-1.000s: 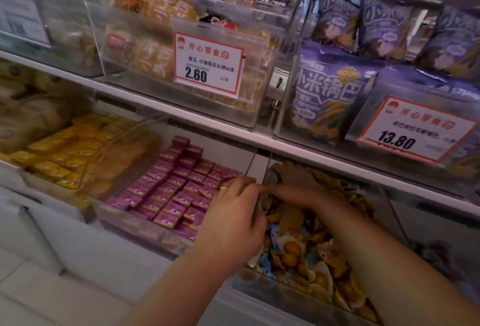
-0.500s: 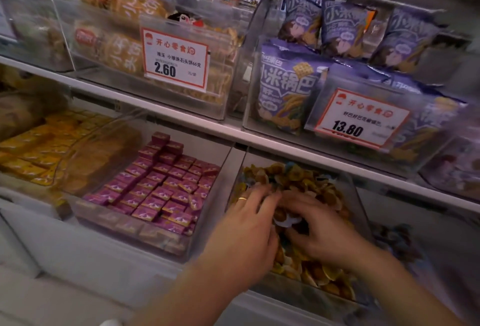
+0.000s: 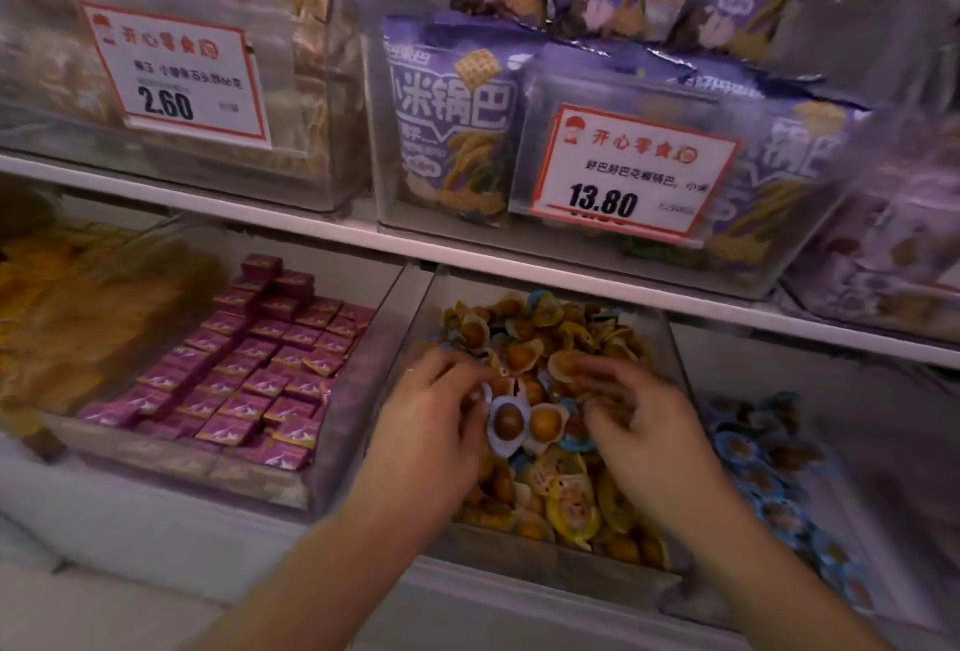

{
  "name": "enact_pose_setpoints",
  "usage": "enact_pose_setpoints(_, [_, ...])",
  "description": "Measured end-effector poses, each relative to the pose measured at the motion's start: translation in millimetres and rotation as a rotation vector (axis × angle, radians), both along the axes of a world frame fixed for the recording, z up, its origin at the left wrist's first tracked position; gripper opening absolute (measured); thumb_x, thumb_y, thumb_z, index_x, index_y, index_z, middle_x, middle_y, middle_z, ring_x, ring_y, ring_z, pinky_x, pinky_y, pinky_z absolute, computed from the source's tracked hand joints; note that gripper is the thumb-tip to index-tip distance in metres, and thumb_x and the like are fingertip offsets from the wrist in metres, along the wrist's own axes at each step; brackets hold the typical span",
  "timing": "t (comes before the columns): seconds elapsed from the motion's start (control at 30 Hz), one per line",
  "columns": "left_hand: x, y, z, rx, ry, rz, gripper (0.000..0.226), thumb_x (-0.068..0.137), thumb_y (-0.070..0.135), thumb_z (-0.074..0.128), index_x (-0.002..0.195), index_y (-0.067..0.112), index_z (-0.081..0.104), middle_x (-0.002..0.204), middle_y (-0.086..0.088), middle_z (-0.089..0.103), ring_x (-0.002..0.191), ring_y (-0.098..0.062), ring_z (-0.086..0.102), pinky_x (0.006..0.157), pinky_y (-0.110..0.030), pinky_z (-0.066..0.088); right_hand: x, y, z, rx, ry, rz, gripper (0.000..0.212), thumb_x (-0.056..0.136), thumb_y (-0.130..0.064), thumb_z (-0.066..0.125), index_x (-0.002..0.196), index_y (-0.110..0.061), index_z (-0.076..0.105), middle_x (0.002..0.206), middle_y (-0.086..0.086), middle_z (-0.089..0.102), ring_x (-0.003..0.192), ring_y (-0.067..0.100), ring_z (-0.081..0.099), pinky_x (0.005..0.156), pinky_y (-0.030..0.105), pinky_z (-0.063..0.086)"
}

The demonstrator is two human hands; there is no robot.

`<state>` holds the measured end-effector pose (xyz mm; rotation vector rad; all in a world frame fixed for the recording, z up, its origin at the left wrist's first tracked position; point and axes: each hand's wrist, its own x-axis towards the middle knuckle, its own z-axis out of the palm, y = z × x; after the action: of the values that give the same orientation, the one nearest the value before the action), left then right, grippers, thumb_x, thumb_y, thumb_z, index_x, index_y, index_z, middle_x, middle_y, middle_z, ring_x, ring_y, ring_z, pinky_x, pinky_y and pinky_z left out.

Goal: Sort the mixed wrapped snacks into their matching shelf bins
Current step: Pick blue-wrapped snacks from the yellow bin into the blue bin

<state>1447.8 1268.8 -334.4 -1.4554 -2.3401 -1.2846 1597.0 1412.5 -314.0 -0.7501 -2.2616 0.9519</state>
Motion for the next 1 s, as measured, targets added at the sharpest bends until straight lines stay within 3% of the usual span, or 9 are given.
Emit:
enact_pose_setpoints(0.1, [2,3,3,0.077,0.065,-0.011,0.025,0.091,0.013,0.066,0.114,0.021,0.068,0.116,0.009,0.057,0.105,-0.007,0.054,0.088,-0.017,0.043,3,-3,9,0.204,-0.099,-0.034,0.036,0.087,-0.014,0.066,0.114,-0.038,0.068,0.105,-0.031,0.06,0.098,-0.013,0.059,0.082,-0.002,0.039])
enact_pose_setpoints(0.27, [8,9,-7,-0.308,0.228,-0.169,0.043,0.097,0.038,0.052,0.139,0.034,0.052,0.135,0.012,0.05,0.117,-0.016,0.051,0.098,-0.036,0.044,4,-9,8,0.367,-0.477,0.155,0.056,0.088,-0.045,0.062,0.141,-0.037,0.05,0.143,-0.012,0.05,0.132,0.012,0.04,0.11,0.028,0.034])
enact_pose_setpoints(0.47, [0,7,-5,-0.207,0.075,-0.141,0.04,0.09,0.029,0.068,0.13,0.031,0.062,0.12,0.012,0.055,0.109,-0.011,0.057,0.088,-0.017,0.042,3,-12,9,0.353,-0.178,-0.089,0.025,0.093,-0.025,0.064,0.117,-0.028,0.071,0.108,-0.01,0.071,0.097,0.001,0.06,0.081,0.009,0.042])
enact_pose_setpoints(0.57, [-3,2,0,-0.027,-0.037,-0.053,0.038,0.091,0.028,0.069,0.128,0.032,0.062,0.116,0.019,0.053,0.102,0.006,0.053,0.083,-0.001,0.036,3,-14,16,0.101,0.057,-0.153,0.016,0.093,-0.023,0.065,0.102,-0.033,0.073,0.076,-0.008,0.072,0.063,0.007,0.065,0.051,0.02,0.05])
enact_pose_setpoints(0.67, [2,-1,12,0.185,-0.104,-0.06,0.036,0.092,0.029,0.067,0.128,0.033,0.061,0.115,0.021,0.054,0.108,0.008,0.053,0.086,-0.001,0.037,-2,-22,27,-0.542,0.321,-0.185,0.019,0.094,-0.017,0.062,0.091,-0.028,0.077,0.088,0.004,0.076,0.074,0.025,0.074,0.057,0.04,0.06])
enact_pose_setpoints(0.8, [30,5,24,0.279,-0.124,-0.209,0.046,0.087,0.032,0.068,0.131,0.038,0.056,0.122,0.024,0.055,0.118,0.002,0.054,0.094,-0.008,0.039,-5,-49,37,-1.37,0.41,0.244,0.038,0.098,-0.039,0.052,0.115,-0.013,0.073,0.114,0.016,0.072,0.099,0.029,0.069,0.082,0.046,0.057])
enact_pose_setpoints(0.87, [41,11,22,0.24,-0.076,-0.231,0.056,0.083,0.039,0.068,0.136,0.041,0.049,0.124,0.032,0.052,0.126,0.01,0.045,0.105,-0.016,0.038,-6,-54,40,-1.438,0.458,0.338,0.039,0.098,-0.04,0.053,0.115,-0.013,0.074,0.117,0.013,0.071,0.104,0.024,0.069,0.089,0.042,0.057])
enact_pose_setpoints(0.93, [45,16,20,0.19,0.0,-0.196,0.071,0.078,0.044,0.075,0.141,0.038,0.045,0.129,0.035,0.046,0.135,0.016,0.03,0.117,-0.035,0.032,-4,-52,45,-1.384,0.491,0.274,0.03,0.098,-0.025,0.055,0.114,-0.009,0.074,0.111,0.014,0.073,0.09,0.022,0.073,0.071,0.032,0.06])
enact_pose_setpoints(1.0, [46,19,20,0.117,-0.025,-0.216,0.085,0.072,0.055,0.077,0.145,0.038,0.036,0.136,0.026,0.043,0.14,0.003,0.032,0.118,-0.045,0.03,3,-48,46,-1.293,0.484,0.148,0.027,0.095,-0.008,0.054,0.116,-0.006,0.072,0.096,0.016,0.072,0.067,0.019,0.068,0.049,0.024,0.051])
